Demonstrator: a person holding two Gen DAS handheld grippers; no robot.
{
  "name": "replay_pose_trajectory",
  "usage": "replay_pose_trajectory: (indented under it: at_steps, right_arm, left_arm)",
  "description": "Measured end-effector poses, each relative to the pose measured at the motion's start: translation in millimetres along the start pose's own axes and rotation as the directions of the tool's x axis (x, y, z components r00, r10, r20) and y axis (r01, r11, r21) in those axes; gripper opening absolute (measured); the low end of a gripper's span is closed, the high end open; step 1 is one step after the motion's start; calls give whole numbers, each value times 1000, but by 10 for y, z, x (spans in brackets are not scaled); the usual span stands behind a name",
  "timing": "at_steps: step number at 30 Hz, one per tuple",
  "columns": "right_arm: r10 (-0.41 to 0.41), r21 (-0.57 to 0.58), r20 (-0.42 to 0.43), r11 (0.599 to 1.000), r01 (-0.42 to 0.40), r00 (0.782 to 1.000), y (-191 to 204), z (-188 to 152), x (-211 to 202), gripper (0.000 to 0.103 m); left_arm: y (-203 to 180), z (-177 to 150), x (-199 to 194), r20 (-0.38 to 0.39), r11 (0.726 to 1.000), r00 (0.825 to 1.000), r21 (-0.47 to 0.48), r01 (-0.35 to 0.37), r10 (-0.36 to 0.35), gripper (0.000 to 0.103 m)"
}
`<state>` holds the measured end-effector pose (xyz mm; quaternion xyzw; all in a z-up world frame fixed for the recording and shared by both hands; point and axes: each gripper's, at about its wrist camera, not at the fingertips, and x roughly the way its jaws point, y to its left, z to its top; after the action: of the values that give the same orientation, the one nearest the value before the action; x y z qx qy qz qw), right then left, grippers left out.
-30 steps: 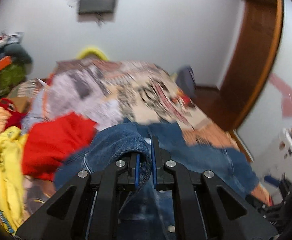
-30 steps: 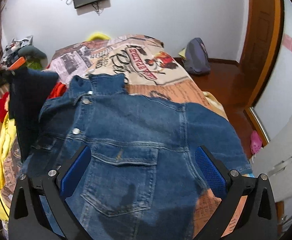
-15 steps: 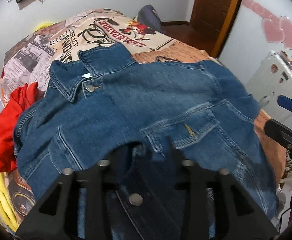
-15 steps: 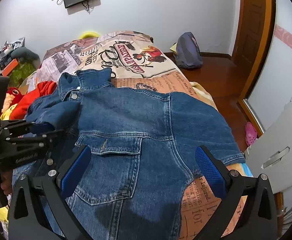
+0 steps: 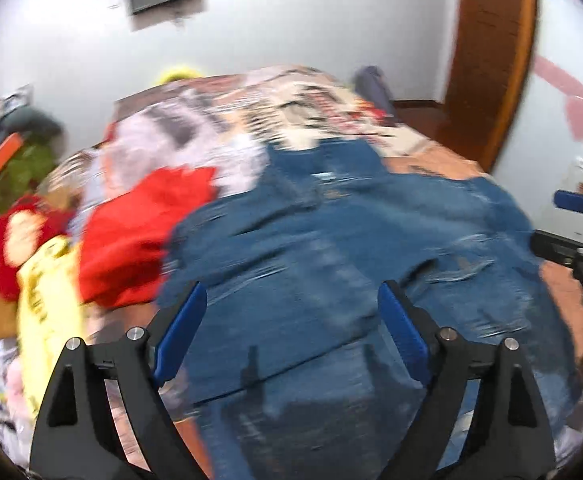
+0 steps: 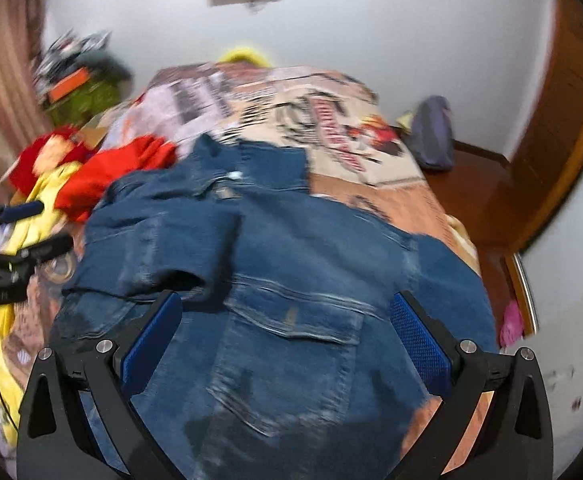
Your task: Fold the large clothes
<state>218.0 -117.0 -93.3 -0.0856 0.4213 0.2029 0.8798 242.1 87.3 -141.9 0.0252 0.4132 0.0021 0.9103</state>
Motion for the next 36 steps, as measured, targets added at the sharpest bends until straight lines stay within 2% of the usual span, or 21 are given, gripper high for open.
replay_pose_trajectory:
  at_steps: [4,8,13,15,17,21,22,27,28,30,31,33,36]
  right_arm:
    - [36,-146,-64,988,-45,997,411,55,277,103]
    - [31,-264,-134,962,-66,991,716,30,556,103]
    - [-60,-408,-200,913,-27,978,938,4,958,102]
    - [-106,-442,-204,897,5,973,950,16,1087,102]
    - [-109,-457,-209,890,1,972,980,44,1153,101]
    - [-106,-468,-145,884,26,984,1011,169,1179,99]
    - [-98,-468,-133,883,24,986,1027,199,1187,96]
    - [-77,-477,-125,879,9,989,1210,250,1277,63]
    - [-76,-480,-111,877,13,991,1238,264,1273,59]
    - [-62,-470,-87,883,14,994,1244,296,1223,39]
    - [-47,-457,-80,890,5,996,1226,318,1184,32]
    - [-26,-412,-58,911,0,998,1140,384,1109,9]
    - [-11,-312,-14,950,6,1000,918,520,969,7]
  left_arm:
    - [409,-195,48,-44,995,998,-83,-55,51,87]
    - [667,-421,135,-88,985,993,-146,-87,75,87]
    - [769,-621,241,-121,981,988,-161,-113,94,87]
    - [791,-668,272,-129,980,987,-166,-113,92,87]
    - [813,-703,316,-140,978,986,-173,-116,92,87]
    - [867,-737,405,-157,973,984,-200,-115,84,87]
    - [872,-745,412,-160,972,984,-207,-114,81,87]
    - [902,-757,443,-169,968,982,-223,-119,81,87]
    - [907,-757,437,-168,967,982,-224,-121,84,87]
    - [911,-756,428,-169,966,981,-224,-128,91,87]
    - [915,-758,426,-170,966,981,-222,-132,95,87]
    - [916,-761,429,-176,965,979,-220,-142,104,87]
    - [908,-758,422,-182,965,977,-217,-149,110,87]
